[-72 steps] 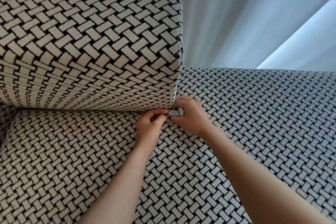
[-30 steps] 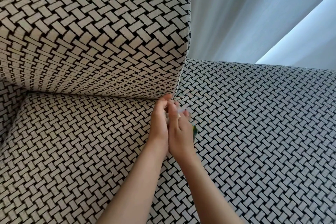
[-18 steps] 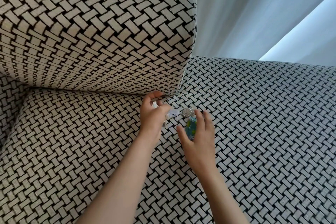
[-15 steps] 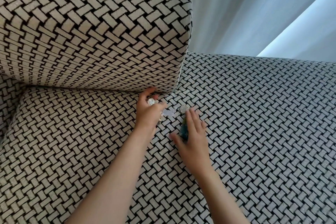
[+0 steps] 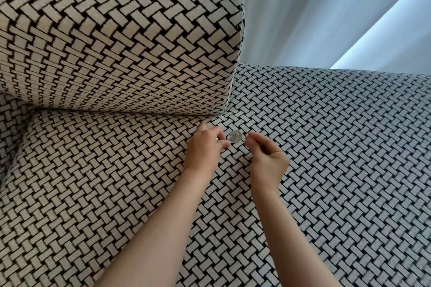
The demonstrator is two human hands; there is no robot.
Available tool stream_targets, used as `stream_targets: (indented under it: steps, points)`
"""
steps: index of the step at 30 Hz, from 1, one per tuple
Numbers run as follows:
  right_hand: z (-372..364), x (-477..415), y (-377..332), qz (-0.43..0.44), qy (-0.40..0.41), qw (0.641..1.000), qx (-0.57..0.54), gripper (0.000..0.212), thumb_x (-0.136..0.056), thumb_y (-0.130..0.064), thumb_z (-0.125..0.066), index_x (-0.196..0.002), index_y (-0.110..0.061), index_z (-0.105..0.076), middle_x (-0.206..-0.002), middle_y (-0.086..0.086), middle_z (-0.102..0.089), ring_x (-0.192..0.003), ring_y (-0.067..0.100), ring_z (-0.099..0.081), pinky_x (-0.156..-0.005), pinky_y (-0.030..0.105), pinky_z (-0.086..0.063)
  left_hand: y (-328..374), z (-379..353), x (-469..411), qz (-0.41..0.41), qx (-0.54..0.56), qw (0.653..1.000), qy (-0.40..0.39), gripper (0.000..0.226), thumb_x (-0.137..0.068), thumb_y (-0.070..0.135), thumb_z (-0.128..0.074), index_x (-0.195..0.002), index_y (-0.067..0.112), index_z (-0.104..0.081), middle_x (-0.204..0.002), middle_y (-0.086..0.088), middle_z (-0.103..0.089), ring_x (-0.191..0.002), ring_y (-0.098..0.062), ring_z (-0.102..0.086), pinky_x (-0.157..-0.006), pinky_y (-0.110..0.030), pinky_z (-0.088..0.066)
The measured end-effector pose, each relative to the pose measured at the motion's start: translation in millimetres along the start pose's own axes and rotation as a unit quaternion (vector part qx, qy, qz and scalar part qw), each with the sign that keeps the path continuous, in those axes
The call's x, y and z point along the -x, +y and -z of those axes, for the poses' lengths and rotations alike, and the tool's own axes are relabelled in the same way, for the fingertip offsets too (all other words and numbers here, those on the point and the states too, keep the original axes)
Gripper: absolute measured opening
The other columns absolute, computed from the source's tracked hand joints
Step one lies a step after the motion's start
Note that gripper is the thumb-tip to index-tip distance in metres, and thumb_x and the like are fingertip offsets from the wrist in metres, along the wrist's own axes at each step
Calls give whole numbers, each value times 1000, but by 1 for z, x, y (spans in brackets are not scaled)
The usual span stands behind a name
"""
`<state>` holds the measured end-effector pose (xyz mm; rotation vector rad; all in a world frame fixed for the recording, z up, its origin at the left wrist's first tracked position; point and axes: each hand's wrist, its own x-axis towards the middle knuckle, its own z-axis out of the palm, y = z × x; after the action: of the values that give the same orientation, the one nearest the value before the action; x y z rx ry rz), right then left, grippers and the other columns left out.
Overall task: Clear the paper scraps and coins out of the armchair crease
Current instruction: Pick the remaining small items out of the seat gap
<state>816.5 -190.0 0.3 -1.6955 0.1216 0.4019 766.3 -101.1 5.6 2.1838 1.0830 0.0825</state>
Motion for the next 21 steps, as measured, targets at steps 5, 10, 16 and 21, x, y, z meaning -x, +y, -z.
stream_targets:
  steps: [5,10,16,21]
  points:
    - [-8,-3,-20,-197,-74,951,-226,19,-88,5,-53,-97,-7,-64,-85,3,-61,-76,11,-61,-74,18,-55,9,8,-5,174,235,954,-64,12,-90,10,-48,-79,10,-54,-72,-1,-52,-58,-14,-48,-47,-20,-36]
    - [-34,17,-25,-43,-107,992,-59,27,-84,7,-56,-79,-19,-65,-80,0,-67,-78,10,-62,-75,23,-54,24,19,-9,299,617,718,-122,32,-88,11,-33,-70,3,-58,-64,-10,-60,-62,-19,-60,-60,-27,-49]
    - [-41,18,-15,307,-171,884,310,38,-95,-23,-24,-106,-10,-58,-113,0,-66,-130,17,-44,-116,35,11,18,20,-9,328,608,713,-120,40,-97,31,-30,-101,5,-61,-114,-16,-62,-106,-25,-58,-86,-29,-48]
    - [-30,-2,-30,295,-192,863,362,56,-92,-44,-13,-116,-13,-54,-127,-4,-56,-129,11,-40,-116,40,-3,3,21,-21,360,627,684,-96,28,-95,30,-43,-82,8,-54,-72,-8,-60,-61,-15,-55,-52,-25,-42]
